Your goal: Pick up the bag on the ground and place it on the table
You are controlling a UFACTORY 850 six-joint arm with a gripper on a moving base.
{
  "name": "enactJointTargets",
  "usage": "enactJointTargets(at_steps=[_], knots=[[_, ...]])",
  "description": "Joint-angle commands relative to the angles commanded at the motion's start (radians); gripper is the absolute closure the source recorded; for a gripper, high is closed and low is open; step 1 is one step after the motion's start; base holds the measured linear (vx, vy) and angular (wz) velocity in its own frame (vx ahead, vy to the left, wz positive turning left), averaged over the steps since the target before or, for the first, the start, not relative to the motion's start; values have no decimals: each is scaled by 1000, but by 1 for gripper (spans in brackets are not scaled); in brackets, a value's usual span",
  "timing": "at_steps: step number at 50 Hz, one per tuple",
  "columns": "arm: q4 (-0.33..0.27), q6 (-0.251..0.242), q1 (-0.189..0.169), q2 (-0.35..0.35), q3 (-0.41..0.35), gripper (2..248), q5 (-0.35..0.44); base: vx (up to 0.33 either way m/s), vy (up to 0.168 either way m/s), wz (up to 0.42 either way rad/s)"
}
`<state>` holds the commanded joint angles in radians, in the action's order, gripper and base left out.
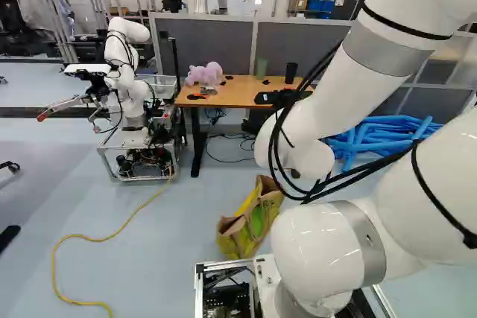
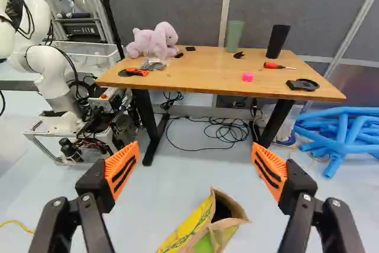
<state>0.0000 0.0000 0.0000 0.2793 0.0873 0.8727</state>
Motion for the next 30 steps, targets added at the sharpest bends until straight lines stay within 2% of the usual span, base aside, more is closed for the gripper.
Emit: enactJointTargets(at_steps=[18,30], knots=[[0,0,0,0,0,3,0,151,57,-12],[0,0,0,0,0,3,-2,16,2,-1]])
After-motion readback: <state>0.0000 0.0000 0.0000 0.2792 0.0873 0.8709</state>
